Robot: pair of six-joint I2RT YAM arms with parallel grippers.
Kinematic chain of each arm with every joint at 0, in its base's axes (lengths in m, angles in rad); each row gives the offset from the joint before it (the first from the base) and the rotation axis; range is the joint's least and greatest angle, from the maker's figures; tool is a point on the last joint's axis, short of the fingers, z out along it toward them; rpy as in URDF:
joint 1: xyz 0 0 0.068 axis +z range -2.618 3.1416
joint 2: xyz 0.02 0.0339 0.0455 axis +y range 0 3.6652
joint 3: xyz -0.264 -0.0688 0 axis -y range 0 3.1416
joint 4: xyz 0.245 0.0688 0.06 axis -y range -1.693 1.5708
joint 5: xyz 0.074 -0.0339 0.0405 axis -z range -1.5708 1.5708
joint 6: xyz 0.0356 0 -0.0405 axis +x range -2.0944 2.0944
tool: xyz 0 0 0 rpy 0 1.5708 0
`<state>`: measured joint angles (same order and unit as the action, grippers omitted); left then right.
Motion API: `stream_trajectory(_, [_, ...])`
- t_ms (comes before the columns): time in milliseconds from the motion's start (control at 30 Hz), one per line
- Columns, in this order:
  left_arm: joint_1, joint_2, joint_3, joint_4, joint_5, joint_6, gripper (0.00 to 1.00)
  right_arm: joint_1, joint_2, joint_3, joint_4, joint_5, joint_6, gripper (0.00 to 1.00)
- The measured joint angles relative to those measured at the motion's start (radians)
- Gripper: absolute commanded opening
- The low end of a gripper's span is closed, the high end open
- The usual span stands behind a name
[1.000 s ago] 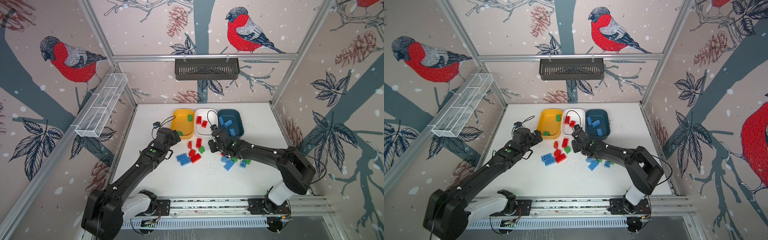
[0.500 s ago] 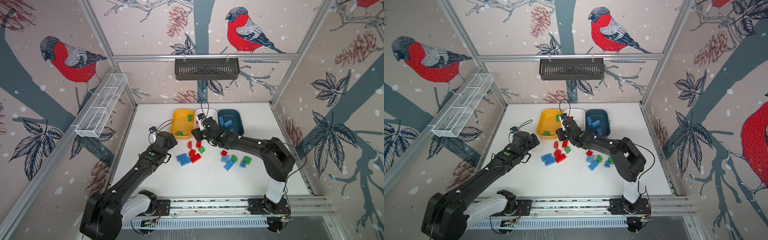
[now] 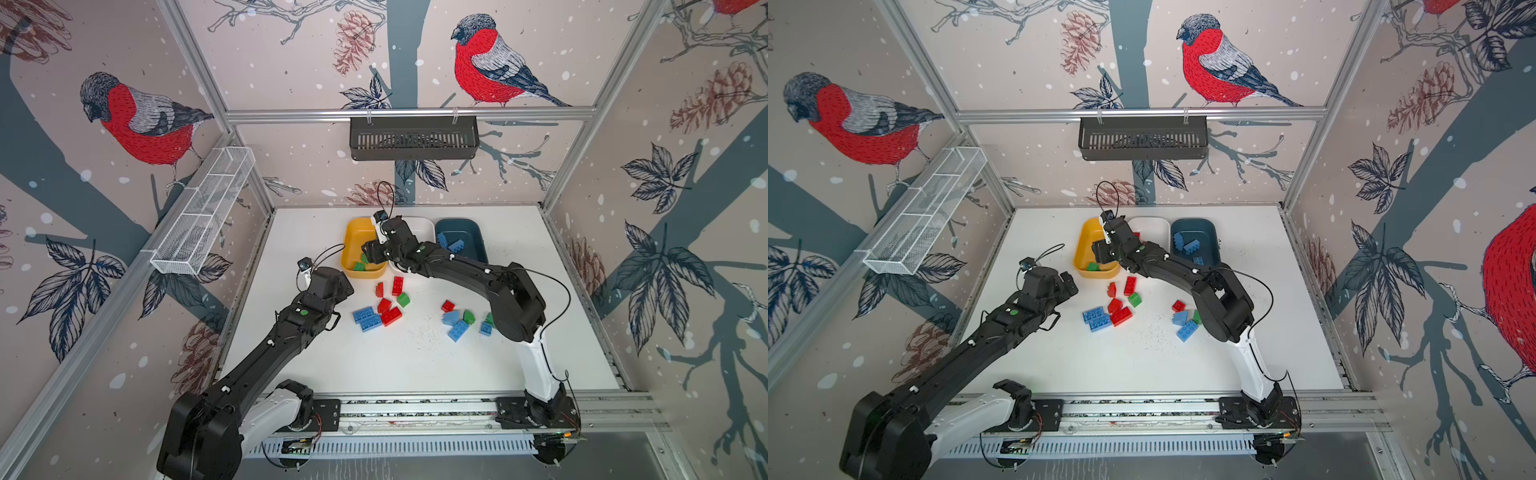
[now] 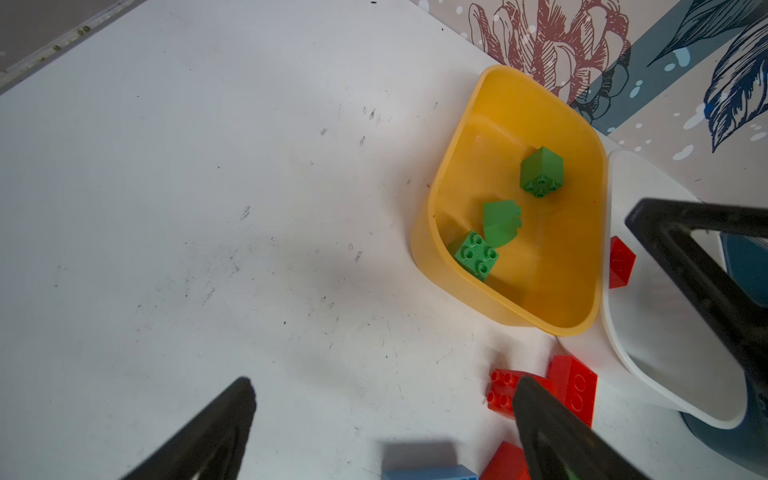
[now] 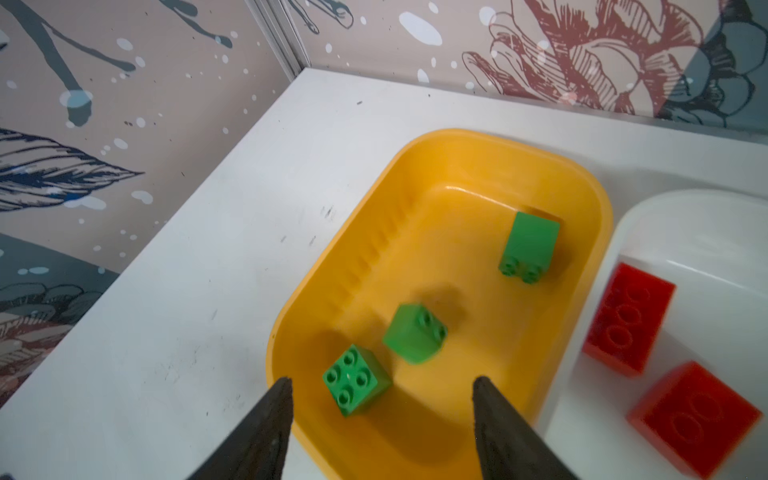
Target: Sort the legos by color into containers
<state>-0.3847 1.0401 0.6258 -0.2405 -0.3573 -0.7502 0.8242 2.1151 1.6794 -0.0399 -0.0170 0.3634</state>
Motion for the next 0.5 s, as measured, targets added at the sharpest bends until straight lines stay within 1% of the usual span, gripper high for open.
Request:
stream_trajectory(67, [0.000,0.000,0.000,0.000,0.004,0.000,0.97,0.009,-0.076,-0.092,-0.013,0.021,0.000,0.70])
stream_trajectory(167, [0.000,0.002,-0.003,0.006,0.018,0.001,0.97,0.027,-0.200,-0.268,-0.006,0.060,0.017,0.65])
stream_trajectory(267, [0.000,0.015,-0.011,0.037,0.040,0.015,0.97,0.035,-0.258,-0.408,-0.018,0.080,0.072,0.61])
stream_trajectory(367, [0.001,0.032,-0.018,0.074,0.082,0.027,0.97,0.042,-0.274,-0.480,-0.035,0.124,0.133,0.59])
stream_trajectory(500, [0.001,0.049,-0.027,0.128,0.148,0.045,0.97,0.058,-0.264,-0.497,-0.029,0.167,0.191,0.57])
